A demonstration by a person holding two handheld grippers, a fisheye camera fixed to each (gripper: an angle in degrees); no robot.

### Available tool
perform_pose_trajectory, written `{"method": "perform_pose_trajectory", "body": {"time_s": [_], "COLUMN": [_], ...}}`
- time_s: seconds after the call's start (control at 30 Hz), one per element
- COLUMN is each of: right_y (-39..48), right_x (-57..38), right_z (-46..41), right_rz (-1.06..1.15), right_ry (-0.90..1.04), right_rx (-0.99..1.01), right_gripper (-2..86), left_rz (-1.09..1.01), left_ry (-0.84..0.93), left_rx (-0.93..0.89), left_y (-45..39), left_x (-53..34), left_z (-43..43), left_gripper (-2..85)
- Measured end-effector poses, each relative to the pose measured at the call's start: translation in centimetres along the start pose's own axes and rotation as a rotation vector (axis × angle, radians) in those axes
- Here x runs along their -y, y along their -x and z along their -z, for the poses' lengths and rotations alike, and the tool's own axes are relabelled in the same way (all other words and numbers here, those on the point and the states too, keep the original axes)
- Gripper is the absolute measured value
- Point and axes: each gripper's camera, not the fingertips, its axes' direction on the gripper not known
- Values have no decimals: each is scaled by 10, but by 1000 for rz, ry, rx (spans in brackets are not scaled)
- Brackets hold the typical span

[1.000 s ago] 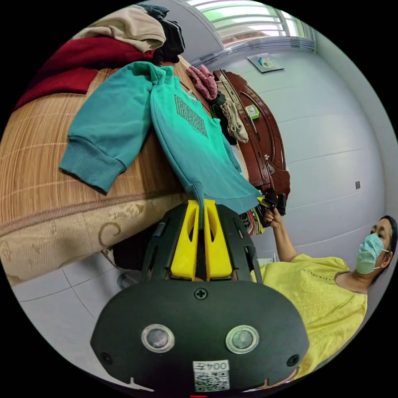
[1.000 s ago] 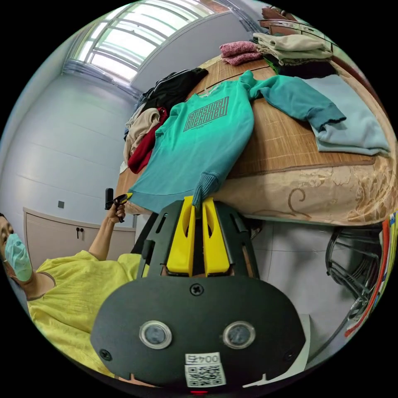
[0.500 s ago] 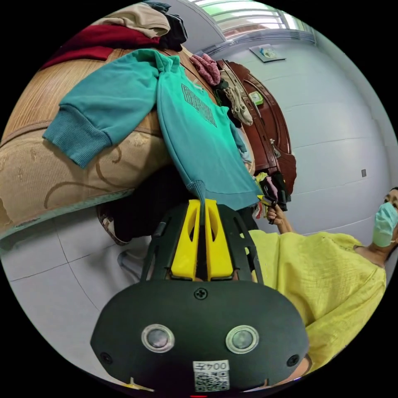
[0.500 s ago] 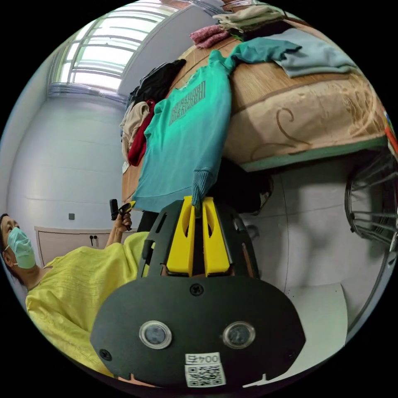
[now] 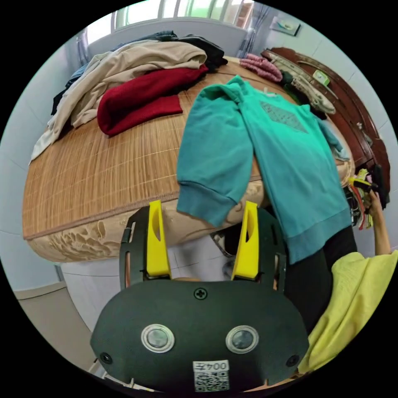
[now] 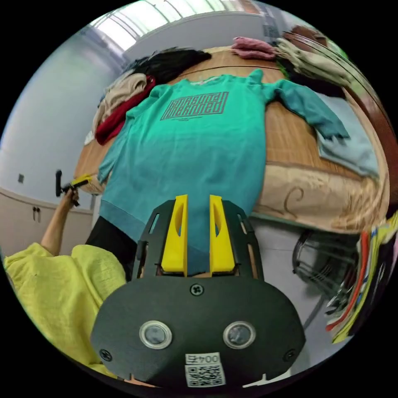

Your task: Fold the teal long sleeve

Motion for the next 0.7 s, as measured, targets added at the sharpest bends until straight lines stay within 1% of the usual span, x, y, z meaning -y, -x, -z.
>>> {"method": "perform_pose_trajectory", "body": {"time_s": [0.07, 0.13, 0.23, 0.3, 0.33, 0.43, 0.5, 0.57, 0.63, 0.67, 0.7], "right_y": [17, 32, 34, 27, 21, 8, 5, 0, -6, -8, -10], "right_x": [26, 55, 82, 91, 94, 87, 80, 73, 64, 62, 59], "right_z": [-42, -91, -144, -178, -202, -261, -279, -296, -318, -323, -334], "right_rz": [73, 155, 219, 243, 255, 306, 323, 336, 346, 347, 343], "right_ry": [74, 160, 248, 315, 371, 517, 558, 602, 655, 669, 695], "right_rx": [-78, -180, -305, -378, -408, -430, -437, -438, -443, -446, -455], "right_gripper": [87, 87, 87, 85, 82, 74, 73, 72, 71, 71, 71], "left_rz": [-17, -29, -24, -32, -36, -71, -93, -103, -108, -113, -108], "left_ry": [43, 49, 28, 63, 64, 90, 105, 123, 151, 162, 150], "left_rx": [36, 25, -22, -34, -26, 87, 152, 161, 149, 122, 78], "left_y": [-10, -21, -39, -55, -60, -90, -117, -134, -151, -163, -175], "left_x": [19, 34, 50, 57, 58, 61, 62, 66, 71, 75, 78], "left_z": [-20, -32, -44, -57, -59, -66, -73, -76, -77, -76, -71], "left_gripper": [250, 256, 258, 250, 248, 227, 211, 191, 150, 108, 84]}}
